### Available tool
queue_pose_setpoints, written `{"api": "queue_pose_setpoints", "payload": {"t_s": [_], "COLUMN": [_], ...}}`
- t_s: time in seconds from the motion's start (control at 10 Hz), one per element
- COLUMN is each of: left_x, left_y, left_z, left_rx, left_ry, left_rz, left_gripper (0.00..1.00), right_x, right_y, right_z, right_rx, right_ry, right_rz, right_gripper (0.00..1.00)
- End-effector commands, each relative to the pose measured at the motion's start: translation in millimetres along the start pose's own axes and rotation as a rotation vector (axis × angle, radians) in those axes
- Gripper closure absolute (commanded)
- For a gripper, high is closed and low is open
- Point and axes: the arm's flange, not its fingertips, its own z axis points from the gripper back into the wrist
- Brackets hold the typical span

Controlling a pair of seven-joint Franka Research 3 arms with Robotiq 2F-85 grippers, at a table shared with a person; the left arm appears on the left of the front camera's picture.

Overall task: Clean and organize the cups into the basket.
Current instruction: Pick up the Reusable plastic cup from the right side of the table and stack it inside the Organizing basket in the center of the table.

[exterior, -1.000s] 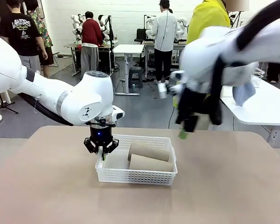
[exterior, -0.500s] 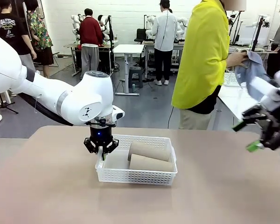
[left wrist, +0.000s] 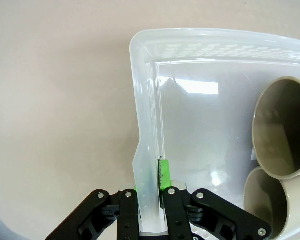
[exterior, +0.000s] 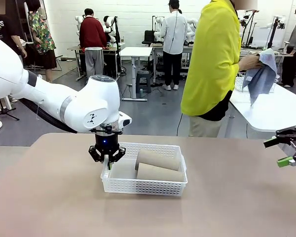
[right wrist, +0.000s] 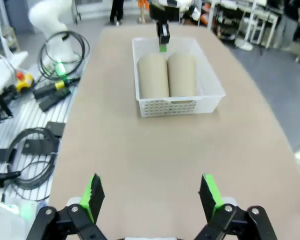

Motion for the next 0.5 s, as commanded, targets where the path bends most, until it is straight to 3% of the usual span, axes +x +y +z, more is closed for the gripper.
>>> {"api": "queue_pose_setpoints", "payload": {"t_s": [0.0, 0.2, 0.4], "left_x": [0, 0, 0], "left_y": [-1, -1, -1], "left_z": [1, 1, 1], "left_rx": [0.000, 0.000, 0.000], "left_ry": [-0.002, -0.002, -0.002], "left_rz": [0.000, 0.000, 0.000], "left_gripper": [1.00, 1.00, 1.00], "right_x": [-29, -54, -35], "right_y": [-7, -3, 3], "right_z": [16, 25, 16], "right_rx": [0.008, -0.017, -0.002], "right_ry": [-0.124, -0.150, -0.105], "right_rz": [-0.008, -0.091, -0.030], "right_gripper": [0.00, 0.00, 0.00]}}
